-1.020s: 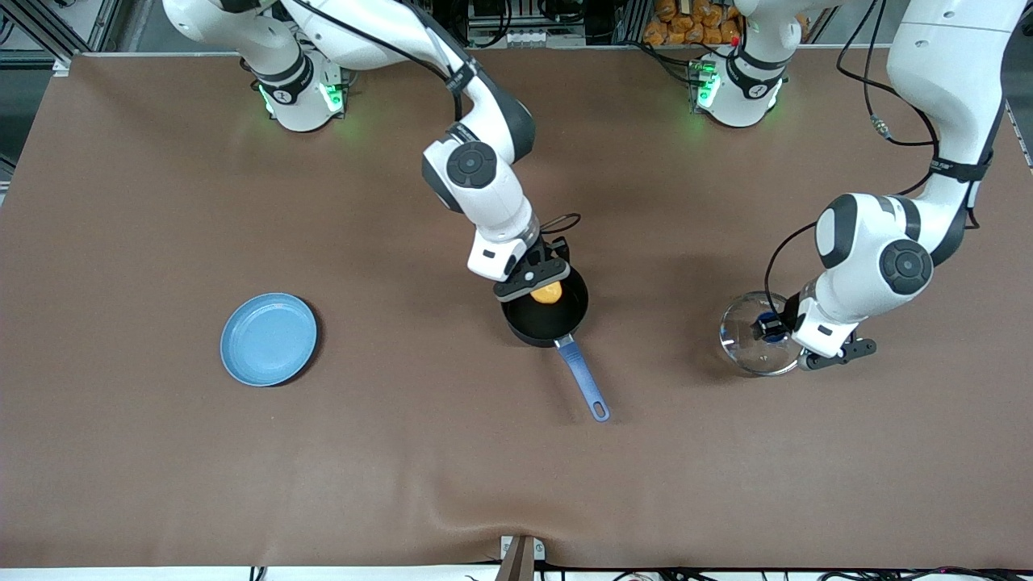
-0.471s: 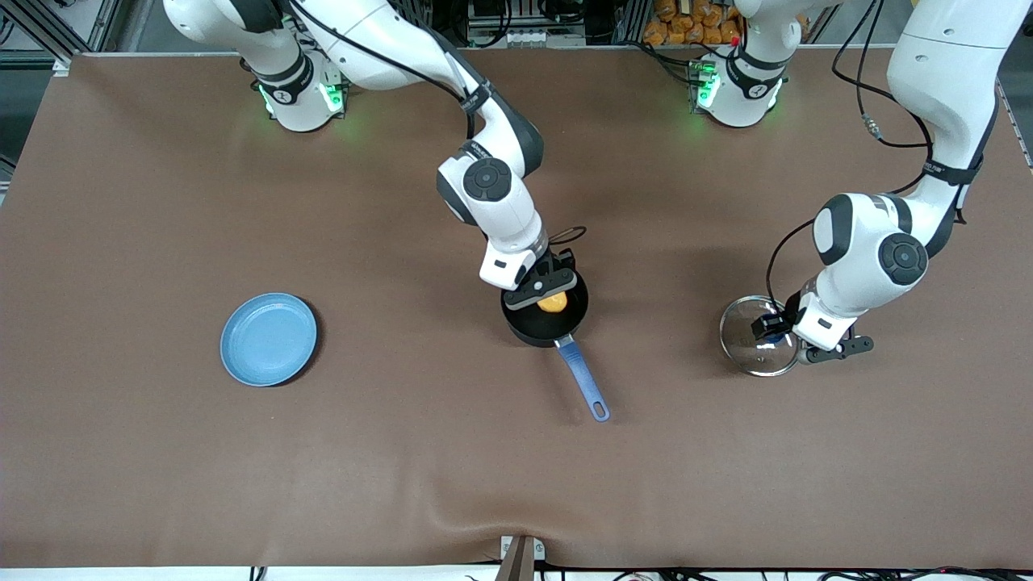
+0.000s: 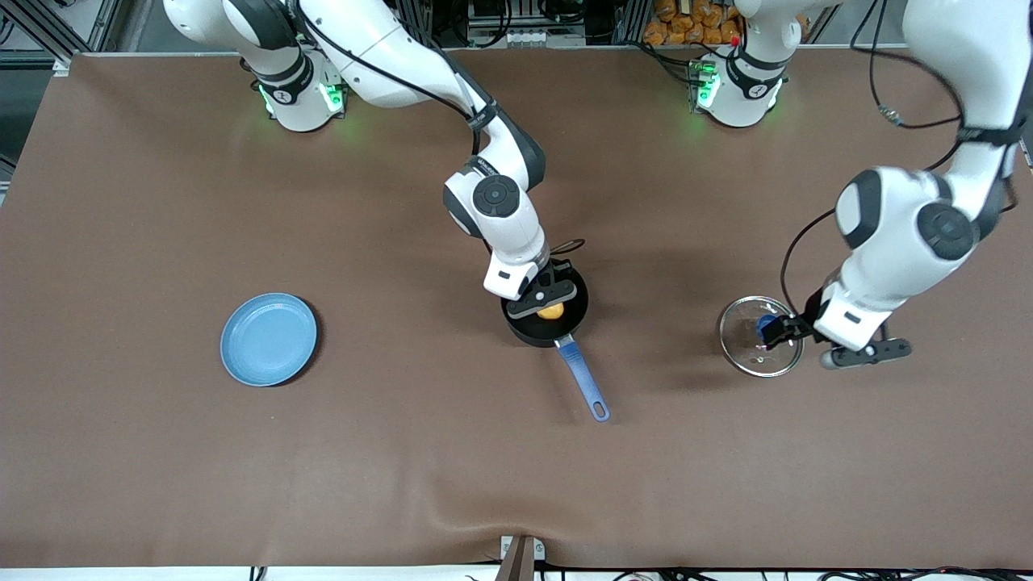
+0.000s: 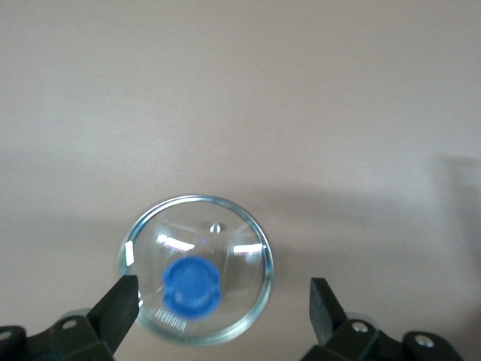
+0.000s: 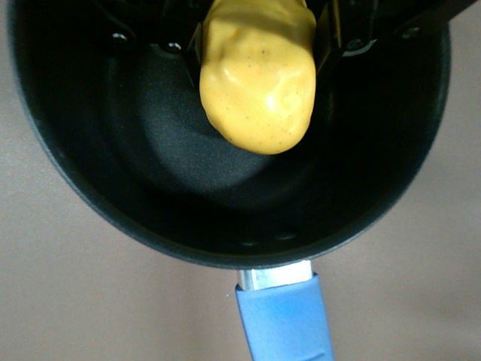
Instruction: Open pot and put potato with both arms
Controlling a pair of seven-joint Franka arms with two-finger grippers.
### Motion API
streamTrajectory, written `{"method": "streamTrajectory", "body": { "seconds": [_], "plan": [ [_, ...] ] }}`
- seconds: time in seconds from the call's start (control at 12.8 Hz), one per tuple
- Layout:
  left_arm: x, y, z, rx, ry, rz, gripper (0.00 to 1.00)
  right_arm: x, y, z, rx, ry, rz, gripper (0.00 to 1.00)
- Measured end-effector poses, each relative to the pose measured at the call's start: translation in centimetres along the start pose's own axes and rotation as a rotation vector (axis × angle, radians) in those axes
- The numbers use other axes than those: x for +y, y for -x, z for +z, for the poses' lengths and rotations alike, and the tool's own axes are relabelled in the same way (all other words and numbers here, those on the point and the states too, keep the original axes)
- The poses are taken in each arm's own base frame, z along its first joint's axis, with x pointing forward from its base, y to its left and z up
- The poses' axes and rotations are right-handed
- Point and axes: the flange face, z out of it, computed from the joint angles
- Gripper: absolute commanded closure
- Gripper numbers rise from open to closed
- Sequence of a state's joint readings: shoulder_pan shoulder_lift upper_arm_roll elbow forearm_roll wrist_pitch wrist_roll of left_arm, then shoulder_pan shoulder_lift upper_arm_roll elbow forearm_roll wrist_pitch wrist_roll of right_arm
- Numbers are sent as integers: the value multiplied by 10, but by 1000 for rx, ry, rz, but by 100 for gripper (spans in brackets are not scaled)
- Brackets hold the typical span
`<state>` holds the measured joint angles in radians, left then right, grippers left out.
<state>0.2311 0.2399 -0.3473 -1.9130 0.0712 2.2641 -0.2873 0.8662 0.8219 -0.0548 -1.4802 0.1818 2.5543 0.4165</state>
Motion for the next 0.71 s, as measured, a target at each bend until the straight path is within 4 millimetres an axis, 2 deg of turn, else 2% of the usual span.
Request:
{"method": "streamTrajectory", "body": {
  "seconds": [0.08, 0.16, 0.24, 0.31, 0.39, 0.47, 0.63, 0.71],
  "plan": [
    [4, -1, -42, -26, -25, 4, 0, -1, 0, 3, 0, 1, 11, 77],
    [6, 0, -83, -64, -50, 5, 0, -2, -1, 5, 1, 0, 18, 48],
    [8, 0, -118, -94, -66, 3, 0, -2, -1, 5, 2, -1, 22, 29],
    [8, 0, -150, -114, -75, -1, 0, -3, -2, 6, 2, -1, 24, 22],
    [7, 0, -175, -127, -80, -5, 0, -3, -2, 6, 3, -1, 26, 8],
    [6, 1, -196, -131, -82, -8, 0, -3, -3, 5, 4, -2, 26, 0],
    [10, 3, -228, -108, -79, 1, 0, -7, -7, -1, 16, -10, 25, 0],
    [17, 8, -237, -105, -85, 15, 0, -9, -10, -5, 19, -13, 24, 0]
  ]
}}
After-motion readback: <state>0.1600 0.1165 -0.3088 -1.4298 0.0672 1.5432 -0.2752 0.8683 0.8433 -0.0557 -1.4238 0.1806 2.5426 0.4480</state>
